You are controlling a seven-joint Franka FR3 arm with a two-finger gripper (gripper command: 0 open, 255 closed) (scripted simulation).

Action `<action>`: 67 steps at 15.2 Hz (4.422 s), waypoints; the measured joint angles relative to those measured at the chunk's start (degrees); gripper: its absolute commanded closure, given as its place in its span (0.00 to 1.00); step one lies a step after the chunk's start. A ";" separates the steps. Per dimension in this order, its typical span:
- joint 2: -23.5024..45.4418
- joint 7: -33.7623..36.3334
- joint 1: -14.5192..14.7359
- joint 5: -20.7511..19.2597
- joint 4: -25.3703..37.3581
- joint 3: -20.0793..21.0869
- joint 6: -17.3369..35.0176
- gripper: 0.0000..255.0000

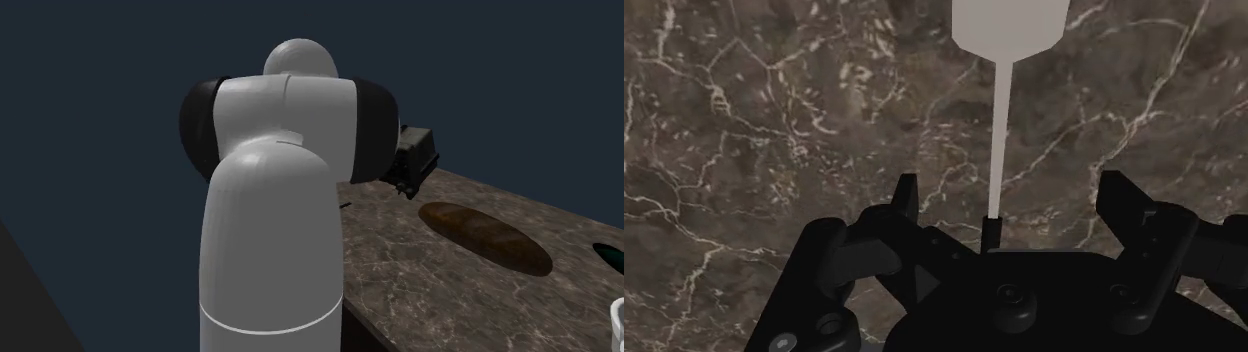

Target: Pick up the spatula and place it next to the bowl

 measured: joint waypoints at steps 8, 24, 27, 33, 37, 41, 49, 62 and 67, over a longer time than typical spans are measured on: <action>4.58 1.54 -0.33 0.00 0.80 -0.65 4.04 0.00; 5.04 1.49 -0.41 -0.02 0.40 -0.69 4.92 1.00; 4.87 1.49 -0.40 -0.01 0.51 -0.68 4.63 1.00; 2.94 1.13 -0.51 0.16 2.02 -0.67 1.23 1.00; 1.90 1.05 -0.46 0.25 3.71 -0.61 -1.49 1.00; 0.92 0.97 -0.39 0.33 5.49 -0.56 -4.26 1.00; -0.55 0.61 -0.42 0.49 9.58 -0.54 -9.80 1.00; -11.06 -5.07 -3.85 1.15 0.32 -2.60 -10.81 1.00; -17.91 -10.33 -6.71 1.23 -8.36 -5.06 -8.76 1.00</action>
